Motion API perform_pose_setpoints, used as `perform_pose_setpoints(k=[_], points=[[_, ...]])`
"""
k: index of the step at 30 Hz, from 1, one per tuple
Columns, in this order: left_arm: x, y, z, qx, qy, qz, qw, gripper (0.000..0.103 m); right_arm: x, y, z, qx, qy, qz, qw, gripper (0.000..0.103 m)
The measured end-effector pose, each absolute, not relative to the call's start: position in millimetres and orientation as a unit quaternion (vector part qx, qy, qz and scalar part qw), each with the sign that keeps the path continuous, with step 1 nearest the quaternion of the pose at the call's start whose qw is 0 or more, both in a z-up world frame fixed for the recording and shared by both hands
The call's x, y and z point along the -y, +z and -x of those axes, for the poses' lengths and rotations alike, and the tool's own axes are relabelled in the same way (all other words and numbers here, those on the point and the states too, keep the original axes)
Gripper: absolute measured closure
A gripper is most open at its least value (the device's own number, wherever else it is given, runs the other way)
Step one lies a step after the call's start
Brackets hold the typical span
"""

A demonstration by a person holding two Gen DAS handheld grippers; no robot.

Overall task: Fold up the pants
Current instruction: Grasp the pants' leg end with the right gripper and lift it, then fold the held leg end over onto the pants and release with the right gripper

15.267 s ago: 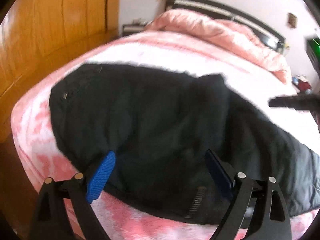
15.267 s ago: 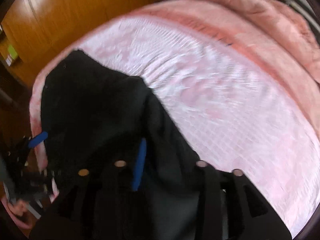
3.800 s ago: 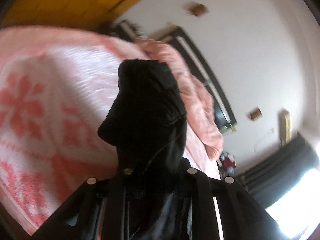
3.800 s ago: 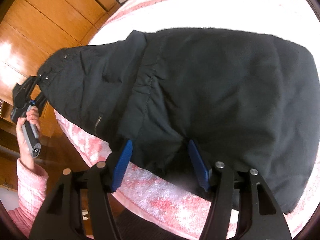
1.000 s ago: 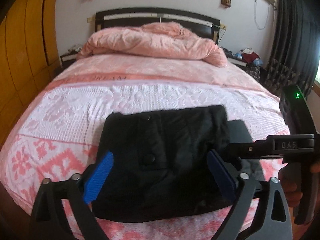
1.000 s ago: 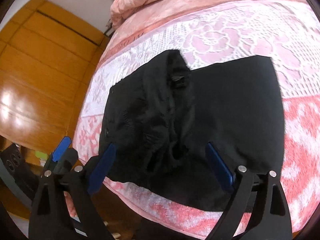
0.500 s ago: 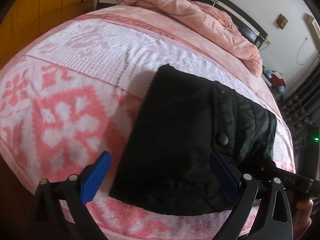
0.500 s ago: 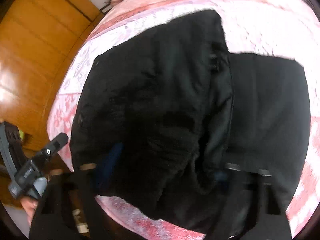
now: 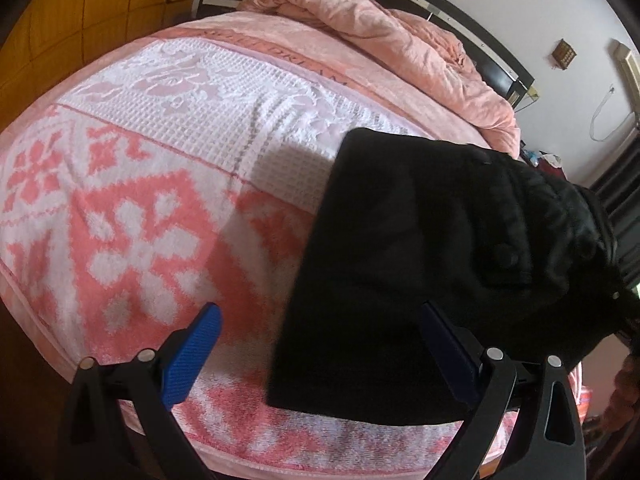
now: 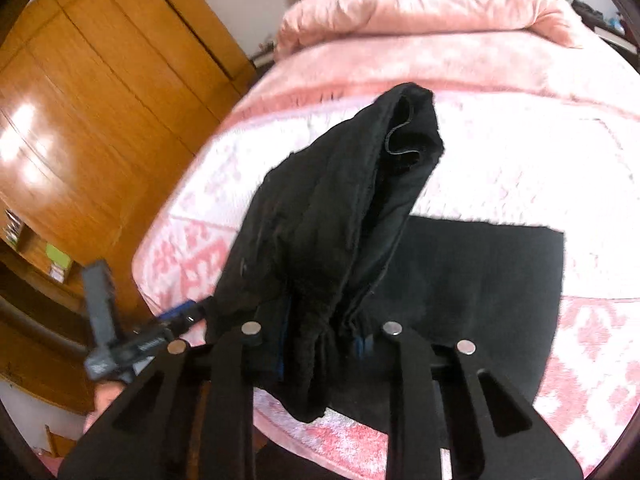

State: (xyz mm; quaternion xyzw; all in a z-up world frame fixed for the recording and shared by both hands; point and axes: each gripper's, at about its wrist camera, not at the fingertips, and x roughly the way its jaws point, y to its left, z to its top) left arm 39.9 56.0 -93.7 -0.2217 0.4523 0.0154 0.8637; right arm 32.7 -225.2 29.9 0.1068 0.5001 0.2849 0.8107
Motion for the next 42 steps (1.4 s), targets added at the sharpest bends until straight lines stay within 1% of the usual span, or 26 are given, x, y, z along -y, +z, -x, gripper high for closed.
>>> perform_pose_setpoints(k=[3,6,12,14,15,17,19,20,22,24,28,29,30,31,32,34,36,39,41,42], points=[[-49,-90,-41,-0.45,0.009,0.216,0.866,0.004,244,39,-31,-0.495,0.271,-0.116,0.817,0.08],[-37,-88,-45,-0.453,0.0,0.208,0.867,0.004,272,32,-28,-0.508,0.25,-0.124,0.815,0.08],[-7,-85,-55,-0.459,-0.023,0.175,0.871,0.004,317,-36,-39,-0.574,0.184,-0.151,0.784,0.078],[2,-85,-57,-0.461,-0.029,0.164,0.871,0.004,326,-64,-41,-0.595,0.169,-0.168,0.767,0.075],[6,-87,-58,-0.464,-0.03,0.157,0.871,0.004,329,-72,-41,-0.598,0.169,-0.178,0.763,0.072],[11,-89,-61,-0.469,-0.033,0.148,0.87,0.004,335,-79,-41,-0.6,0.174,-0.195,0.756,0.07],[15,-90,-64,-0.472,-0.035,0.139,0.87,0.004,337,-74,-40,-0.603,0.176,-0.19,0.755,0.061],[17,-89,-65,-0.471,-0.036,0.135,0.871,0.004,339,-68,-39,-0.598,0.174,-0.185,0.76,0.058],[18,-87,-67,-0.465,-0.035,0.123,0.876,0.004,348,-54,-41,-0.584,0.175,-0.188,0.77,0.045],[21,-84,-73,-0.463,-0.034,0.114,0.878,0.004,357,-43,-46,-0.569,0.173,-0.199,0.779,0.04],[30,-81,-84,-0.461,-0.041,0.104,0.88,0.004,361,-32,-74,-0.562,0.163,-0.185,0.79,0.04],[33,-81,-87,-0.461,-0.043,0.098,0.881,0.004,363,-33,-80,-0.564,0.164,-0.184,0.788,0.041],[37,-82,-90,-0.463,-0.044,0.092,0.88,0.004,364,-35,-86,-0.568,0.163,-0.188,0.784,0.045],[40,-83,-92,-0.465,-0.046,0.087,0.88,0.004,365,-38,-92,-0.571,0.166,-0.196,0.78,0.055],[42,-84,-94,-0.467,-0.049,0.084,0.879,0.004,366,-41,-99,-0.574,0.172,-0.203,0.774,0.063],[48,-89,-96,-0.472,-0.054,0.075,0.877,0.004,362,-42,-107,-0.578,0.176,-0.204,0.77,0.093],[53,-95,-98,-0.479,-0.056,0.067,0.873,0.004,355,-41,-111,-0.572,0.181,-0.201,0.774,0.096],[54,-104,-99,-0.485,-0.056,0.067,0.87,0.004,364,-49,-118,-0.579,0.152,-0.226,0.768,0.097],[54,-106,-98,-0.486,-0.053,0.066,0.87,0.003,362,-65,-123,-0.599,0.134,-0.232,0.755,0.095],[55,-106,-98,-0.486,-0.053,0.064,0.87,0.003,359,-71,-123,-0.606,0.134,-0.228,0.75,0.093]])
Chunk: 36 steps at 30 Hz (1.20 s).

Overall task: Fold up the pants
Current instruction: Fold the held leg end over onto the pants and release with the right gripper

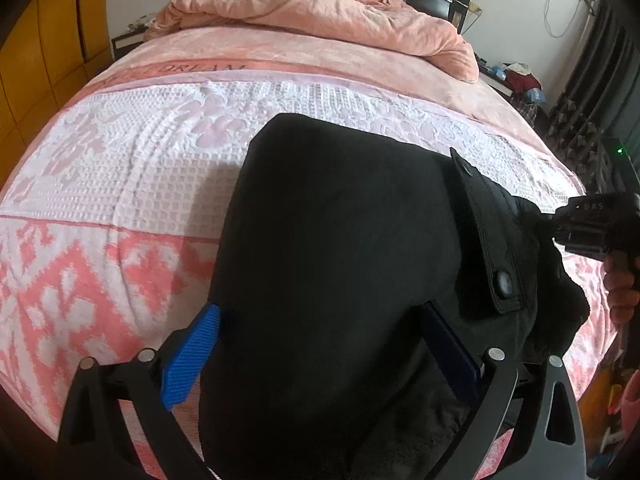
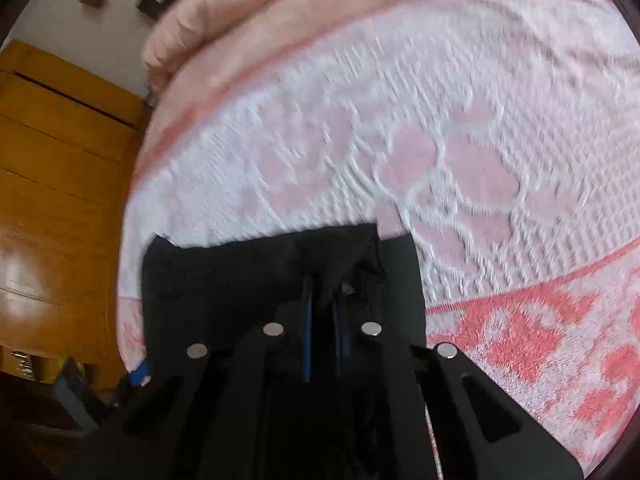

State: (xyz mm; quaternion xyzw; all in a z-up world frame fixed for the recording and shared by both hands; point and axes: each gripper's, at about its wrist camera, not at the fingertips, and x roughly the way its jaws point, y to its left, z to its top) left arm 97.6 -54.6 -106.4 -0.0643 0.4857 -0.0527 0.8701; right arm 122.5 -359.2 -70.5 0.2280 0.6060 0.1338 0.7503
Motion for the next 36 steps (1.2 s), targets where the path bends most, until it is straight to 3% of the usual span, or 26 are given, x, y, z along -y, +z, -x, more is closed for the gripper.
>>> perform_pose_setpoints(k=[2,4,7,10,15,18,19,21,25,31,36], points=[[52,-105,-95,-0.489,-0.051,0.064,0.868,0.004,360,-73,-118,-0.602,0.136,-0.226,0.754,0.091],[49,-101,-91,-0.488,-0.05,0.068,0.869,0.004,366,-68,-110,-0.594,0.137,-0.238,0.756,0.07],[45,-95,-81,-0.483,-0.052,0.07,0.872,0.004,378,-51,-83,-0.579,0.149,-0.243,0.764,0.06],[42,-92,-70,-0.483,-0.059,0.074,0.871,0.004,384,-38,-50,-0.573,0.163,-0.243,0.766,0.05],[43,-97,-58,-0.489,-0.061,0.085,0.866,0.004,382,-35,-2,-0.579,0.168,-0.239,0.761,0.043],[44,-102,-58,-0.499,-0.059,0.088,0.86,0.004,376,-44,9,-0.587,0.168,-0.249,0.751,0.043],[45,-103,-58,-0.499,-0.058,0.088,0.86,0.004,373,-48,9,-0.591,0.169,-0.253,0.747,0.049],[45,-103,-57,-0.499,-0.055,0.085,0.861,0.004,368,-56,8,-0.598,0.175,-0.26,0.738,0.07],[44,-103,-56,-0.502,-0.053,0.09,0.858,0.004,367,-52,11,-0.586,0.182,-0.26,0.746,0.078],[49,-97,-53,-0.495,-0.059,0.086,0.862,0.004,377,-31,21,-0.572,0.189,-0.288,0.744,0.08],[52,-105,-56,-0.504,-0.056,0.079,0.858,0.004,370,-62,22,-0.614,0.144,-0.238,0.739,0.081]])
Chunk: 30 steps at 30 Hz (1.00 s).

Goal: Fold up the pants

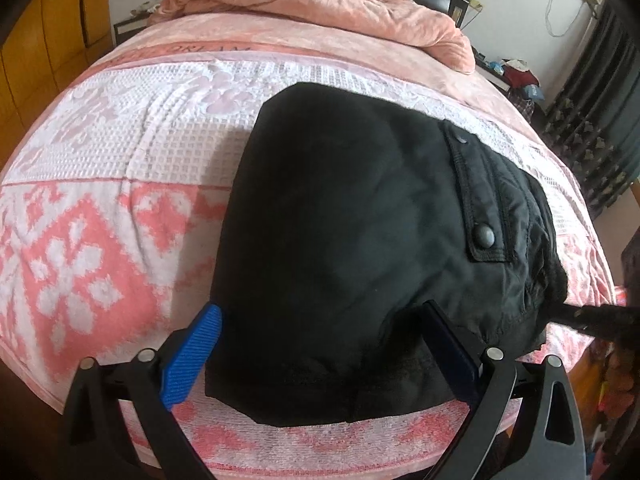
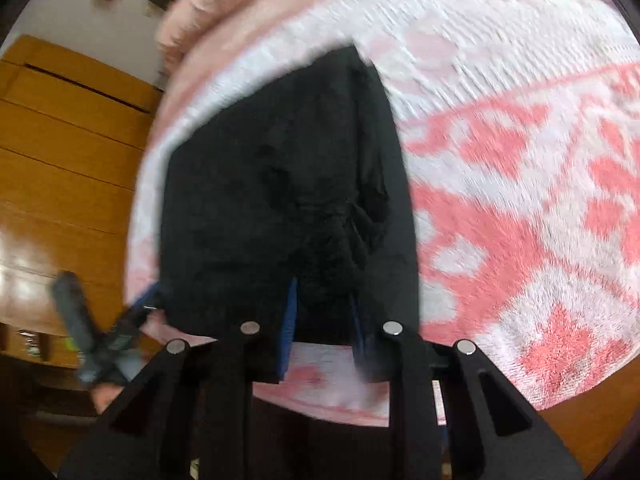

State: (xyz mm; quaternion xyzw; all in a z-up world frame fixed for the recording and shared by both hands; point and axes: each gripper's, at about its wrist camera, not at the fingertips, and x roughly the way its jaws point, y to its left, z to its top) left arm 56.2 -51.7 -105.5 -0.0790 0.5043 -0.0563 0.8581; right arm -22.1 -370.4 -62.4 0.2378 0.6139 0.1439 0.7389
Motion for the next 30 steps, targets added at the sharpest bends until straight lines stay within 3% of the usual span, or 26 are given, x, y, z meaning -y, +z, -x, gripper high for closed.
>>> perform_pose_setpoints(k=[5,7,10,16,30], points=[[48,-102,-53,-0.504,-0.057,0.083,0.858,0.004,367,-68,22,-0.614,0.145,-0.232,0.74,0.079],[44,-97,-51,-0.499,-0.062,0.089,0.86,0.004,363,-57,24,-0.608,0.145,-0.214,0.75,0.067],[37,-91,-47,-0.497,-0.087,0.111,0.856,0.004,363,-37,29,-0.592,0.138,-0.185,0.773,0.064],[27,-91,-45,-0.498,-0.123,0.153,0.844,0.004,376,-22,32,-0.569,0.144,-0.185,0.789,0.051],[-29,-142,-67,-0.539,-0.159,0.305,0.769,0.004,387,-40,36,-0.578,0.146,-0.219,0.772,0.042]])
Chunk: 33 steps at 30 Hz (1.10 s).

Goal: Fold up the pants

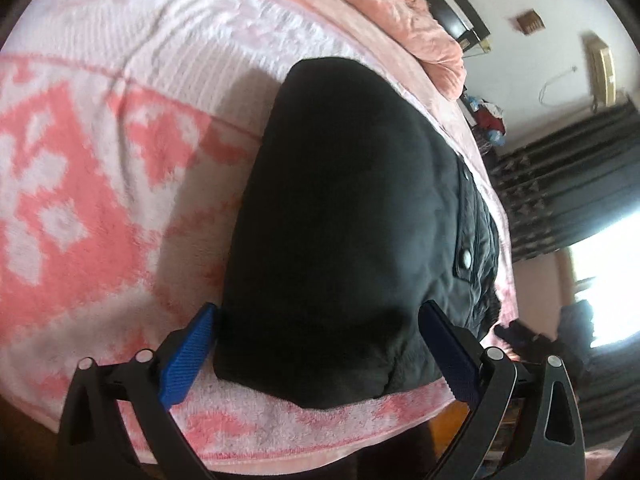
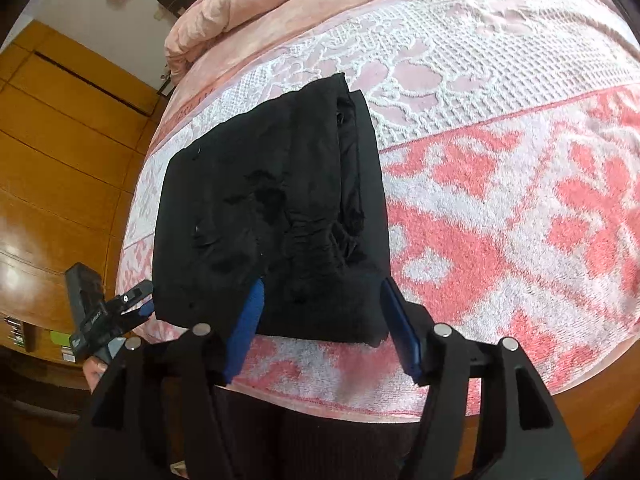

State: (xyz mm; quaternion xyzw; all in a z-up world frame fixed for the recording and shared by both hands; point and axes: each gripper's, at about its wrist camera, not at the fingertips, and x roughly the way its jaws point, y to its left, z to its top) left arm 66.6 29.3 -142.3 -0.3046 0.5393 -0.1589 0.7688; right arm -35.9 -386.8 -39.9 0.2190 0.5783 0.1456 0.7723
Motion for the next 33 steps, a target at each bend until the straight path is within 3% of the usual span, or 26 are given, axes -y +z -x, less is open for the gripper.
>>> perform_pose_setpoints(k=[7,13,17,21,30,33], points=[[-47,-182,-86,-0.551,-0.218,0.407,0.695,0.004,386,-43,36,-0.58,0.148,-0.222,0.77,0.042],[-33,-182,-92,-0.558,-0.245,0.383,0.694,0.005,387,-50,34,-0.587,0.144,-0.227,0.764,0.039],[-30,-168,-89,-0.546,-0.285,0.395,0.682,0.014,390,-56,34,-0.59,0.14,-0.235,0.759,0.039],[-27,-180,-95,-0.559,-0.277,0.407,0.667,0.015,391,-60,31,-0.591,0.138,-0.236,0.759,0.039],[-4,-193,-109,-0.596,-0.268,0.387,0.651,0.013,406,-68,18,-0.591,0.131,-0.261,0.752,0.022],[-3,-194,-110,-0.6,-0.274,0.388,0.643,0.011,415,-79,10,-0.599,0.145,-0.281,0.736,0.022]])
